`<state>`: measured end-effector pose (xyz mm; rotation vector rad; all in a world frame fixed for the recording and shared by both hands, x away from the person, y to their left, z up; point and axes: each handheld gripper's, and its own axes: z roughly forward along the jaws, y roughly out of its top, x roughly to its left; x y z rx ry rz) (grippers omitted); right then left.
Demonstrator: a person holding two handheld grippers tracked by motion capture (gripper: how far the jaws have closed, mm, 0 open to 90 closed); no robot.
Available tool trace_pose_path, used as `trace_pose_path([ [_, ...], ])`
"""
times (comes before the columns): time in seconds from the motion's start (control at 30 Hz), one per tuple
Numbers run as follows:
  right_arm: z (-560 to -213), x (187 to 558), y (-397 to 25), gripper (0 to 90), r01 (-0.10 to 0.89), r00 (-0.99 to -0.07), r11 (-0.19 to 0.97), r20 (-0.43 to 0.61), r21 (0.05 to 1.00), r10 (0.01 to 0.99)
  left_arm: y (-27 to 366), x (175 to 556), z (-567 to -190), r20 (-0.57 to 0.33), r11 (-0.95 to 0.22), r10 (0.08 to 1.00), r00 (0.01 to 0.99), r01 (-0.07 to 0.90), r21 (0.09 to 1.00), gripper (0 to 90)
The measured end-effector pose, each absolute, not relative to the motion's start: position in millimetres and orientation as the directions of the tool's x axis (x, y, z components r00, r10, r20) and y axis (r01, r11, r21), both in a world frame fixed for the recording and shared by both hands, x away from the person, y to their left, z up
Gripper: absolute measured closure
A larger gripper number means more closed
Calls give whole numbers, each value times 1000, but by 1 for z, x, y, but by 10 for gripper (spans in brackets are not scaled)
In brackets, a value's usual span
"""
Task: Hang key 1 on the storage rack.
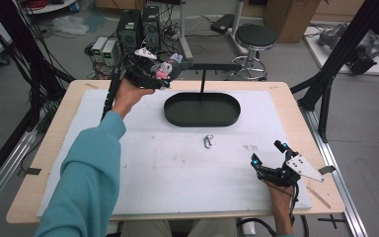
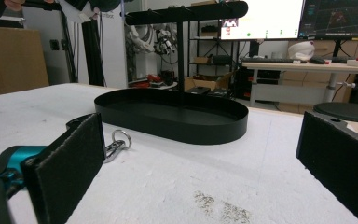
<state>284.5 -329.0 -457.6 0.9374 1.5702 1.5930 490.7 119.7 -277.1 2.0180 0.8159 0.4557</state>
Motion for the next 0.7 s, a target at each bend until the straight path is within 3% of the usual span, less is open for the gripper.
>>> trace_pose_path([
  [0.7,-458,284,-329,6,7,-492,-20,21,1000,870,125,495,-288,11,-368,761,649,418,831,527],
])
